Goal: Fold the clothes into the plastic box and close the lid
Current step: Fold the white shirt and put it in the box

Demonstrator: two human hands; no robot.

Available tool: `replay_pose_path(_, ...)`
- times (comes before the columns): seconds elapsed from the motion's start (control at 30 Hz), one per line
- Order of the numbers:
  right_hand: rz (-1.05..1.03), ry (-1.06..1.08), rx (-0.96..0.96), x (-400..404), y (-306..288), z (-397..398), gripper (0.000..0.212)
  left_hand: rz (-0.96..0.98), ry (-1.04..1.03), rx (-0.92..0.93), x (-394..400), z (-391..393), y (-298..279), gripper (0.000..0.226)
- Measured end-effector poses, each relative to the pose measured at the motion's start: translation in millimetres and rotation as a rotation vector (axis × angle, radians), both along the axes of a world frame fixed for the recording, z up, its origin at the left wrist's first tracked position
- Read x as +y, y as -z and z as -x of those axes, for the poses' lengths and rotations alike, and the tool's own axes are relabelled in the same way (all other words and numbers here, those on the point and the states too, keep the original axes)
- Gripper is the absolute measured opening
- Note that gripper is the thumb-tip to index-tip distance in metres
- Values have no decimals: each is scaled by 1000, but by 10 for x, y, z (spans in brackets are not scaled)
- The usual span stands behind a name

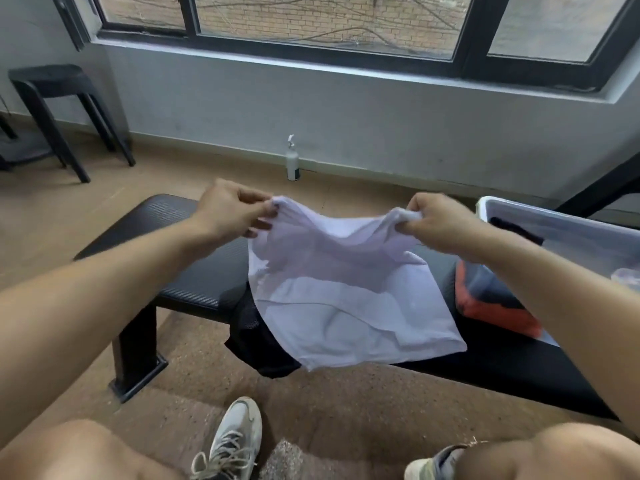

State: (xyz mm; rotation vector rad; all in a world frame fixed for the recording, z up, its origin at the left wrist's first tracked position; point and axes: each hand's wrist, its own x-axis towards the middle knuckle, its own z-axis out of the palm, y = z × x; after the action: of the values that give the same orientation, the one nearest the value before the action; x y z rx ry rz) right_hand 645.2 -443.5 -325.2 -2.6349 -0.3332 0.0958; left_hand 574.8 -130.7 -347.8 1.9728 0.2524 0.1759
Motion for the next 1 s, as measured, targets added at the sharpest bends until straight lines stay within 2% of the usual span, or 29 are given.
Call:
replay_pose_path(0.13,548,-215,167,-63,77,344,32,-112,100,60,-114,493,173,16)
replay_pose_path(0.2,651,-272,191,-95,78,468,28,-103,114,93,-116,635,225,18)
replay_pose_path(0.37,928,-372,151,-276,146,592,3,-85,224,219,-133,801,335,17)
replay_pose_path(0.47,1062,-408,168,-319,241,709,23,-121,337,343,-197,850,447,11)
replay_pose_path(0.63,1152,-469,268,-247,337,902,33,-306,586,572,-327,835,519,7)
replay_pose_path(0.73,1059,-426,300,-170,275,806,29,-462,654,742,-297,733,326,19)
replay_pose_path(0.8,853,-323,221,-109,257,631,29,-534,517,736,-277,604,230,44)
replay_pose_path(0.87,686,-225,134,-66,344,451,23,-639,211,548,-192,415,261,54)
replay_pose_path(0.93,635,-132,163,-39,525,328,29,-733,-57,358,-85,273,407,51)
replay_pose_path(1.0,650,-36,249,-37,734,243,43,-700,-113,372,-7,194,617,70)
